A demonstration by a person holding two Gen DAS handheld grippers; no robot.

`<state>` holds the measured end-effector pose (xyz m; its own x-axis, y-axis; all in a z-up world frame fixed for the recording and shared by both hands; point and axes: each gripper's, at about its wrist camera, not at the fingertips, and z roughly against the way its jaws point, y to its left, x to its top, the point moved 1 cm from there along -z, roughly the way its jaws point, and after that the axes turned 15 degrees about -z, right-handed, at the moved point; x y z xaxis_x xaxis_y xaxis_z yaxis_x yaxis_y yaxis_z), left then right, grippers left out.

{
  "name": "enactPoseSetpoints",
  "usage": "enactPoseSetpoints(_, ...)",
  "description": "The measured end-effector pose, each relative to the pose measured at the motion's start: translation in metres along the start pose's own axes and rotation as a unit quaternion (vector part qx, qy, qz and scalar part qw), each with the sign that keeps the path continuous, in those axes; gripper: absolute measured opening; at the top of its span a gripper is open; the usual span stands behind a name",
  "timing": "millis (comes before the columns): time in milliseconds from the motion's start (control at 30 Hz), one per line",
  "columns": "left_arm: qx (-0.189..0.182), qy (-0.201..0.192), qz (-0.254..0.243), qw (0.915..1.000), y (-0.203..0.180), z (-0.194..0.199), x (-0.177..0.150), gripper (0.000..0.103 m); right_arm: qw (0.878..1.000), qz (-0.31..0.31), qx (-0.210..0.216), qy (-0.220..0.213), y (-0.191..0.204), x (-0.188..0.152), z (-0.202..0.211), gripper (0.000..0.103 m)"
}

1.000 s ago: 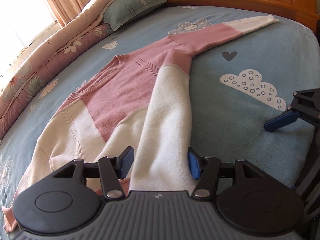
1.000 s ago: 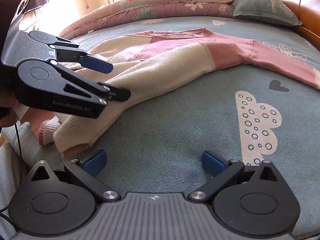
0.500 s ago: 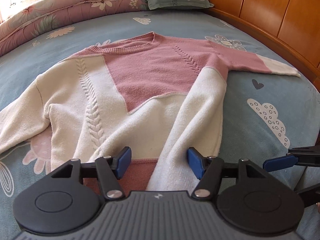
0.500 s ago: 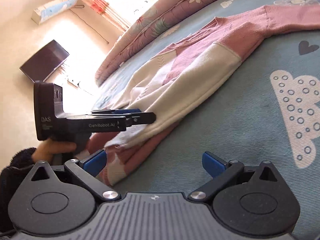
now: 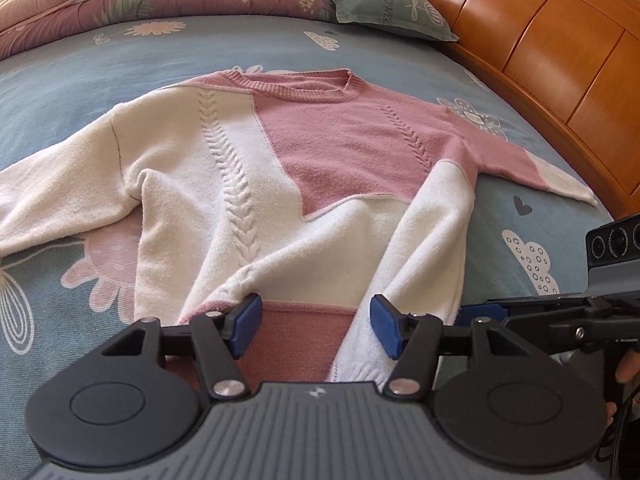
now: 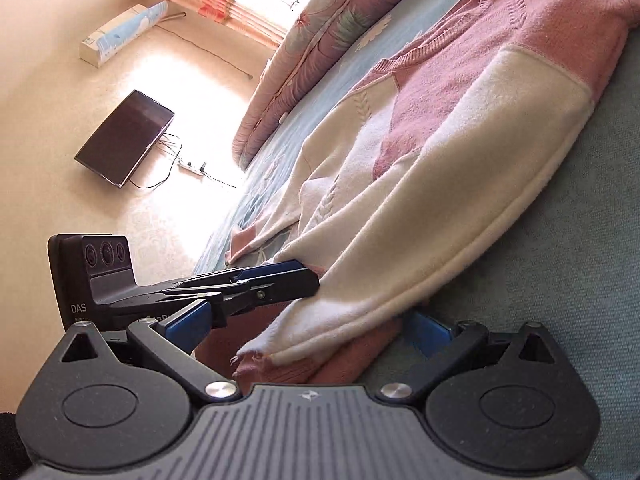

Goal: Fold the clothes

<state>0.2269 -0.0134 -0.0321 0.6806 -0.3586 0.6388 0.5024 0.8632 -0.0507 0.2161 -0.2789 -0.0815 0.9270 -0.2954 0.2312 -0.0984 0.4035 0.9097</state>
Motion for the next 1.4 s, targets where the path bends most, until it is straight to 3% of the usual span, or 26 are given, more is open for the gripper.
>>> enactPoseSetpoints(100, -0.003, -0.003, -0.004, 1.0000, 0.001, 0.003, 0.002, 0.062, 1.000, 0.007, 0.013, -0.028, 0.002, 0.000, 0.006, 0.103)
enactPoseSetpoints(233, -0.004, -0.004, -0.016, 0.9999, -0.004, 0.004, 0.000, 0.065, 0.993, 0.059, 0.041, -0.097, 0.018, -0.005, 0.031, 0.103)
enactPoseSetpoints(333, 0.005, 0.003, -0.028, 0.9996, -0.010, 0.003, -0.006, 0.065, 0.994, 0.058, 0.021, -0.091, 0.015, -0.004, 0.025, 0.103)
enactPoseSetpoints(467, 0.016, 0.019, -0.043, 0.9988, -0.015, 0.005, -0.016, 0.065, 0.997, 0.054, -0.027, -0.051, 0.002, -0.013, 0.002, 0.103)
enactPoseSetpoints(567, 0.018, 0.024, -0.042, 0.9987, -0.017, 0.010, -0.027, 0.066, 0.995, 0.069, -0.034, -0.060, 0.003, -0.014, -0.009, 0.103)
enactPoseSetpoints(733, 0.013, 0.029, -0.038, 0.9988, -0.022, 0.018, -0.041, 0.067, 0.993, 0.015, 0.026, -0.118, 0.000, -0.003, 0.011, 0.103)
enactPoseSetpoints(800, 0.012, 0.028, -0.034, 0.9989, -0.024, 0.022, -0.044, 0.070, 0.988, 0.024, 0.053, -0.146, 0.006, -0.004, 0.025, 0.103)
enactPoseSetpoints(967, 0.018, 0.036, -0.048, 0.9981, -0.034, 0.021, -0.049, 0.072, 0.991, 0.014, 0.017, -0.129, -0.003, -0.003, 0.012, 0.103)
enactPoseSetpoints(1167, 0.015, 0.037, -0.060, 0.9974, -0.043, 0.028, -0.055, 0.073, 0.981, 0.013, 0.056, -0.187, 0.013, -0.003, 0.070, 0.103)
enactPoseSetpoints(1300, 0.010, 0.037, -0.064, 0.9972, -0.047, 0.030, -0.060, 0.073, 0.982, -0.017, 0.025, -0.185, 0.006, 0.000, 0.110, 0.103)
enactPoseSetpoints(1400, 0.009, 0.037, -0.067, 0.9970, -0.051, 0.030, -0.061, 0.073, 0.985, -0.039, -0.028, -0.167, -0.013, -0.010, 0.123, 0.103)
